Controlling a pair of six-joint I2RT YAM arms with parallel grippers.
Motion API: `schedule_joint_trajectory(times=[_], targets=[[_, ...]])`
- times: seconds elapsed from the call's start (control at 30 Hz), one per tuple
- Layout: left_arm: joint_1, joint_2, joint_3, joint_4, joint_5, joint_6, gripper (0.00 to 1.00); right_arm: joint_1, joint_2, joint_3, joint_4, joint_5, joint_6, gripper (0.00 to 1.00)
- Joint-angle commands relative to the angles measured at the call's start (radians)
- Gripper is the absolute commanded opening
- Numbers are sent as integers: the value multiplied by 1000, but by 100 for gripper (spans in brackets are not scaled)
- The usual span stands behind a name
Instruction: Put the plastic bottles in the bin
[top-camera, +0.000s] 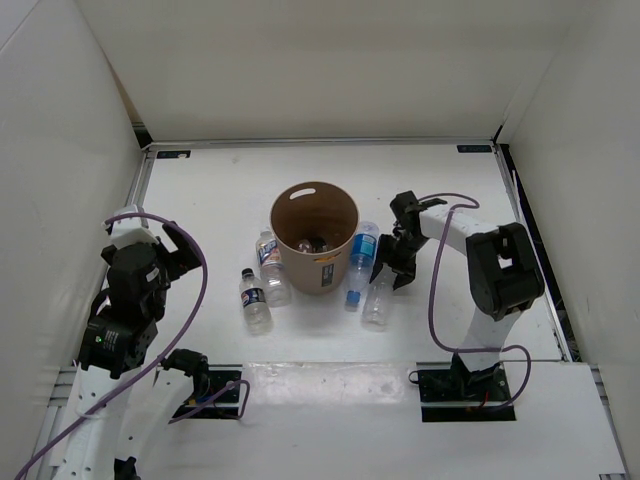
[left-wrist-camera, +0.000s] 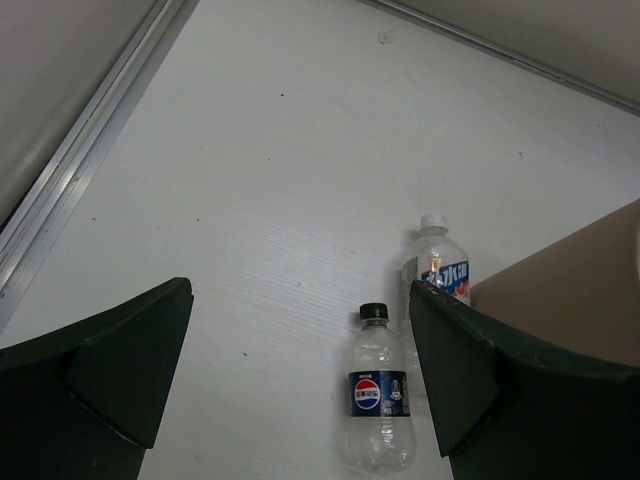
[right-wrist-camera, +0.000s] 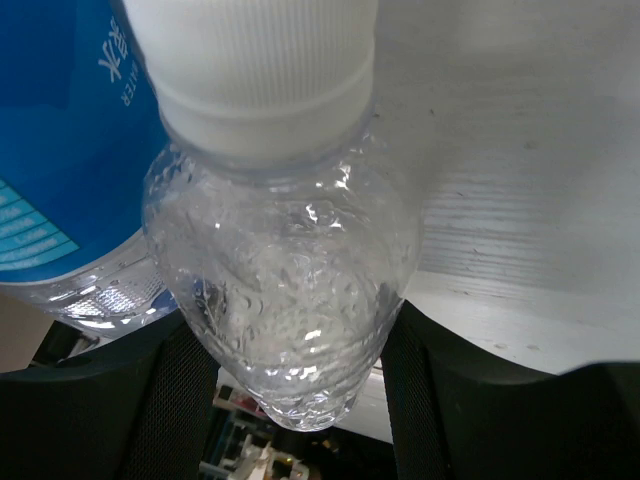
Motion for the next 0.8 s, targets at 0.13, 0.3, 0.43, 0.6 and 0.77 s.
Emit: schedule_joint_trajectory(times=[0.13, 0.3, 0.43, 0.6, 0.77], targets=[[-3, 16, -2, 3, -10, 9, 100, 5, 41, -102, 127, 86, -21, 0], [-3, 18, -2, 1, -8, 10, 100, 63, -86, -41, -14, 202, 16, 0], [-3, 15, -2, 1, -11, 9, 100, 79, -142, 71, -112, 252, 17, 0], [-5, 16, 0, 1, -11, 9, 100, 26, -247, 108, -169, 301, -9, 0], [-5, 12, -2, 3, -11, 10, 100, -73, -369, 143, -203, 359, -49, 0]])
